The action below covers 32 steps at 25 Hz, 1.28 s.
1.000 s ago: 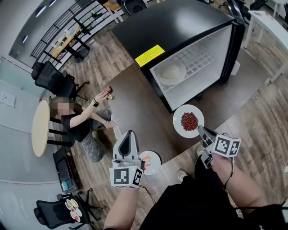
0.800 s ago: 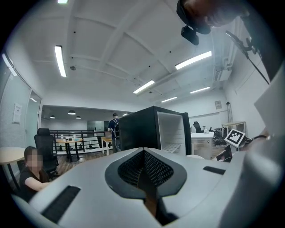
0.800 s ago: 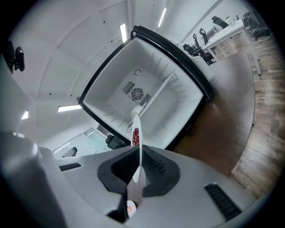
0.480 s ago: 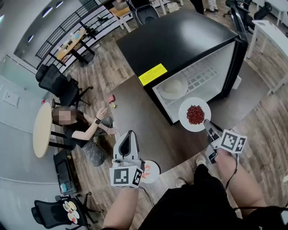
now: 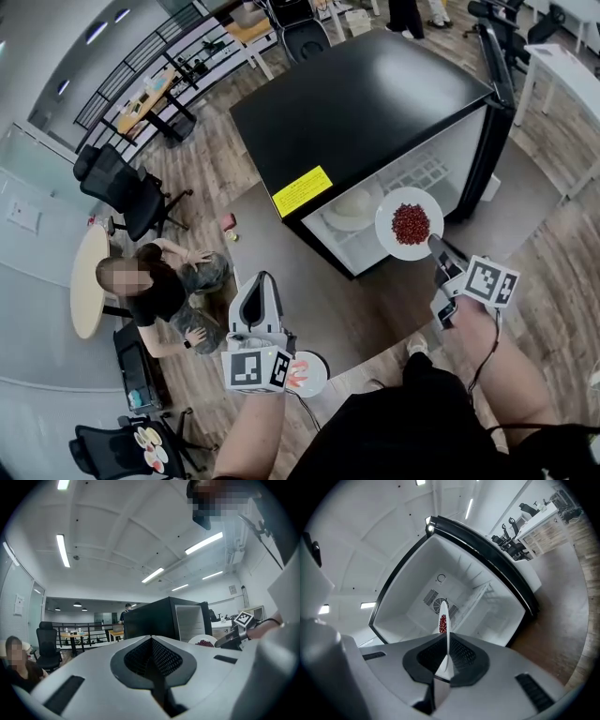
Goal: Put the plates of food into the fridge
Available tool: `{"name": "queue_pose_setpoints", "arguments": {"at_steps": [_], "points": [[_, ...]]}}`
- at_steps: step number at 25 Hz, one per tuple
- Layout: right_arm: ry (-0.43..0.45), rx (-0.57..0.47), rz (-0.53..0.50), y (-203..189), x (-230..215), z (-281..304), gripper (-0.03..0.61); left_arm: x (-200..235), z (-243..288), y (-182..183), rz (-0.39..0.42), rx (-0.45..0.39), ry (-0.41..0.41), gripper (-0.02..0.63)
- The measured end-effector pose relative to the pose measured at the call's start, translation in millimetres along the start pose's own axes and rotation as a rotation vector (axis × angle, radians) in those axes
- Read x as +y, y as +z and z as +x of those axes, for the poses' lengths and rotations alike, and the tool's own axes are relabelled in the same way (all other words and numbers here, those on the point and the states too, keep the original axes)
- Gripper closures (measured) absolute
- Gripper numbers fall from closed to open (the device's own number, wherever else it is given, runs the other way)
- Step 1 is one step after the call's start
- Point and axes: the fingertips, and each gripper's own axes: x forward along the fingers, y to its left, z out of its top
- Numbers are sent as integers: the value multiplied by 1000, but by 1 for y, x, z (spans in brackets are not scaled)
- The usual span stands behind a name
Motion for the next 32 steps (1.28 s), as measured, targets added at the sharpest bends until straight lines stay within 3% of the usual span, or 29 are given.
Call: {"name": "queue_pose_setpoints", "arguments": {"at_steps": [14,32], "points": [[-8,-30,40,71,-25,36,561,0,50,11,-3,-3,53,611],[-4,12,39,107,-46,94,561,16,83,0,-18,30,150,611]]}}
